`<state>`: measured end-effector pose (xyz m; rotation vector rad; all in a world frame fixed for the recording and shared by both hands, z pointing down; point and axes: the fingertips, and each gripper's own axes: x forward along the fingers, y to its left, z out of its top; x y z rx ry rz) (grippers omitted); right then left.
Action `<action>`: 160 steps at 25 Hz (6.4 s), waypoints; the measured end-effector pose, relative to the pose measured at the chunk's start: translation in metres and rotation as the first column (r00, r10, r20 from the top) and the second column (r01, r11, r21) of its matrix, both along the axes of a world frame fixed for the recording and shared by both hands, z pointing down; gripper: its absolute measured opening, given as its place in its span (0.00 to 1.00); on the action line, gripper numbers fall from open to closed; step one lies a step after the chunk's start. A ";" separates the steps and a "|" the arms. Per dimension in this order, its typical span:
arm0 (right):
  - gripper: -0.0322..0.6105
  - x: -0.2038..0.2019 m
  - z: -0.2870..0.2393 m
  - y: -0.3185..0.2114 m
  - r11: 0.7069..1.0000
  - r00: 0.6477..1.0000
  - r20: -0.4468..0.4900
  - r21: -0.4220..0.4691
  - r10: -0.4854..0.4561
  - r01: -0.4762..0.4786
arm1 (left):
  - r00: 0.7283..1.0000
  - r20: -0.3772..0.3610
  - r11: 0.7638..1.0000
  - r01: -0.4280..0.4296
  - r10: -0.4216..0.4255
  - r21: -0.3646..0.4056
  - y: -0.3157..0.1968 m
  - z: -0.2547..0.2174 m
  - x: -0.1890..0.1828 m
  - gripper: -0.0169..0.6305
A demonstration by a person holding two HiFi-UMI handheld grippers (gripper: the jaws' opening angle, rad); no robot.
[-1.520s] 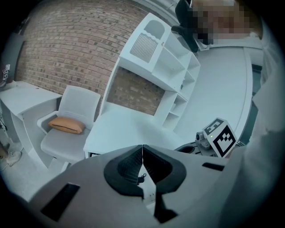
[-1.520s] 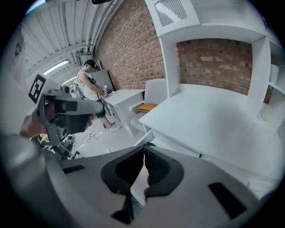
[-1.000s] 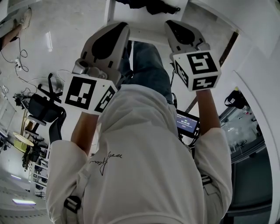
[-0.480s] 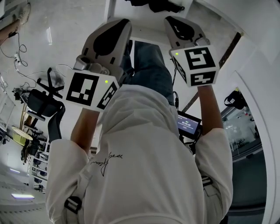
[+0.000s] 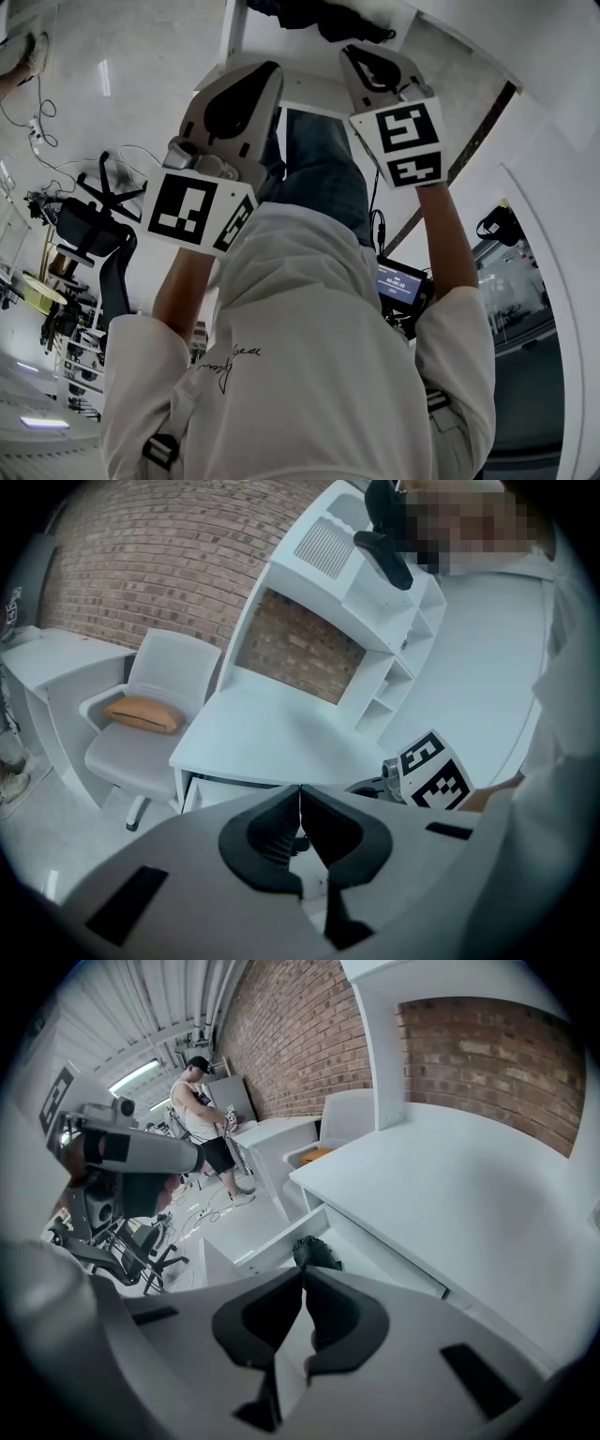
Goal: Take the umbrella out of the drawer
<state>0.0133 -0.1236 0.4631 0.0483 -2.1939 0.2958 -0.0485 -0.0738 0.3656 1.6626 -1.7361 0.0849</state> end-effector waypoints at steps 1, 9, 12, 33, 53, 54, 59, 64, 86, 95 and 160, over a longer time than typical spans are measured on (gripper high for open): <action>0.09 -0.002 0.002 0.000 1.000 1.000 -0.001 0.001 -0.005 0.005 | 1.000 -0.001 1.000 -0.002 0.002 0.001 -0.001 0.001 0.000 0.05; 0.09 -0.012 0.023 0.000 0.997 0.997 -0.041 0.039 -0.070 0.072 | 1.000 -0.002 0.999 0.006 -0.006 -0.038 -0.003 0.020 -0.005 0.05; 0.09 -0.014 0.033 -0.001 0.994 0.994 -0.064 0.058 -0.086 0.090 | 1.000 0.000 0.999 0.017 -0.017 -0.045 -0.004 0.027 -0.008 0.05; 0.10 -0.026 0.099 0.000 0.971 0.970 -0.179 0.138 -0.167 0.193 | 0.999 -0.022 0.995 0.044 -0.046 -0.086 -0.005 0.080 -0.019 0.05; 0.25 -0.031 0.155 -0.009 0.930 0.934 -0.254 0.205 -0.249 0.304 | 1.000 -0.008 0.992 0.021 -0.022 -0.123 -0.007 0.117 -0.018 0.05; 0.25 -0.031 0.158 -0.008 0.927 0.931 -0.261 0.206 -0.257 0.313 | 1.000 -0.010 0.992 0.022 -0.023 -0.125 -0.006 0.118 -0.019 0.05; 0.34 -0.027 0.174 -0.008 0.910 0.909 -0.299 0.209 -0.289 0.358 | 0.999 -0.024 0.991 0.028 -0.031 -0.130 -0.004 0.123 -0.018 0.05; 0.36 -0.029 0.182 -0.013 0.905 0.907 -0.308 0.223 -0.287 0.362 | 0.999 -0.030 0.991 0.028 -0.032 -0.130 -0.003 0.125 -0.018 0.05; 0.44 -0.040 0.224 -0.016 0.884 0.865 -0.358 0.176 -0.352 0.433 | 0.996 -0.062 0.988 0.057 -0.067 -0.146 0.002 0.142 -0.028 0.05; 0.45 -0.041 0.238 -0.016 0.879 0.848 -0.382 0.154 -0.367 0.450 | 0.994 -0.068 0.987 0.070 -0.080 -0.147 0.002 0.147 -0.033 0.05; 0.43 -0.021 0.208 0.018 0.924 0.883 -0.342 0.089 -0.322 0.371 | 0.996 -0.001 0.993 0.084 -0.085 -0.085 0.022 0.102 -0.031 0.05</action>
